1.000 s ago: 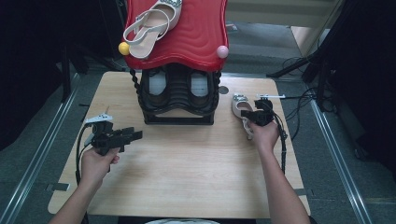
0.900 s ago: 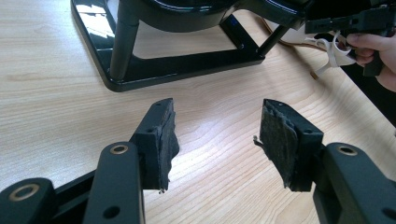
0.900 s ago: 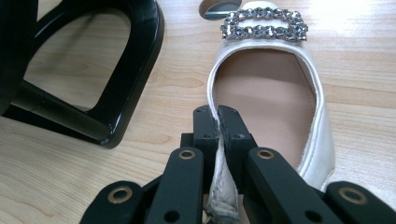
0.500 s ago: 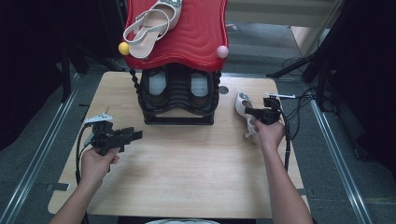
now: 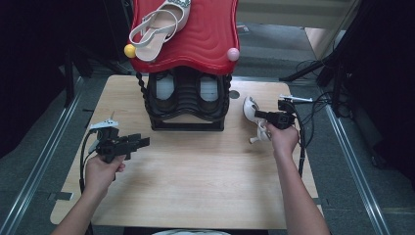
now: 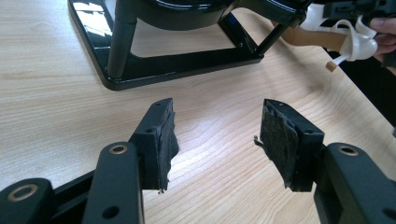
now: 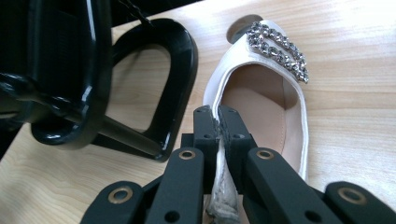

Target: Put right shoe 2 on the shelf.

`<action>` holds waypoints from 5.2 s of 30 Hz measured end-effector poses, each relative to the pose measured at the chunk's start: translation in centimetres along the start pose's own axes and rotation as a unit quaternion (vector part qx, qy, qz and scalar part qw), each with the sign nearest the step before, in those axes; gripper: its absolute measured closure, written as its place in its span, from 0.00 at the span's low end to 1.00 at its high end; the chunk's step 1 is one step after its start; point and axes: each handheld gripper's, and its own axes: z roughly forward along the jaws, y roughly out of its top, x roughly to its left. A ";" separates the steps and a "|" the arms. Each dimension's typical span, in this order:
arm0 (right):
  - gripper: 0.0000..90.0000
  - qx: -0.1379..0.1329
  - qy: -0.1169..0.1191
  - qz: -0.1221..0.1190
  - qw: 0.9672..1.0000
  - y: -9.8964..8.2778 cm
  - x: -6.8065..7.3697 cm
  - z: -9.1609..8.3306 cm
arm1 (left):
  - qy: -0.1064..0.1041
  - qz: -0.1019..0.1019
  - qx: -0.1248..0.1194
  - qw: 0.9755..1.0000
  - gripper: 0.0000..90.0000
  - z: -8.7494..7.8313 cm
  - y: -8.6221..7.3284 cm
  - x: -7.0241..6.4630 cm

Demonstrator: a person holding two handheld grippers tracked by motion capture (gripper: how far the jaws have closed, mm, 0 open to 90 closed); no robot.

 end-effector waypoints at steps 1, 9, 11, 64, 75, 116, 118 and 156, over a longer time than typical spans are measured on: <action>0.99 0.000 0.002 0.000 1.000 0.1 0.2 -0.1 | -0.001 0.001 0.001 1.000 0.50 0.0 0.0 0.0; 0.99 -0.007 0.009 -0.004 1.000 2.2 1.6 -1.3 | -0.005 0.004 0.004 1.000 0.50 0.3 0.0 -0.2; 0.99 -0.009 0.013 -0.001 1.000 2.8 2.0 -1.6 | -0.005 0.004 0.005 1.000 0.50 0.3 0.0 -0.2; 0.98 -0.098 0.034 -0.088 0.991 22.4 22.6 -13.7 | -0.017 0.010 0.014 1.000 0.49 0.6 0.0 -0.6; 0.98 -0.104 0.058 -0.127 0.985 23.0 27.2 -10.7 | -0.023 0.008 0.016 1.000 0.49 0.6 0.0 -0.4; 0.88 -0.074 0.072 -0.168 0.980 18.2 28.7 -4.3 | -0.025 0.005 0.014 1.000 0.49 0.9 0.0 -0.6; 0.86 -0.076 0.073 -0.168 0.980 18.3 28.7 -4.3 | -0.025 0.008 0.017 1.000 0.49 0.9 0.1 -0.6; 0.55 -0.129 0.039 -0.179 0.975 18.2 23.2 -8.5 | -0.029 0.008 0.023 0.999 0.48 1.5 0.3 -0.7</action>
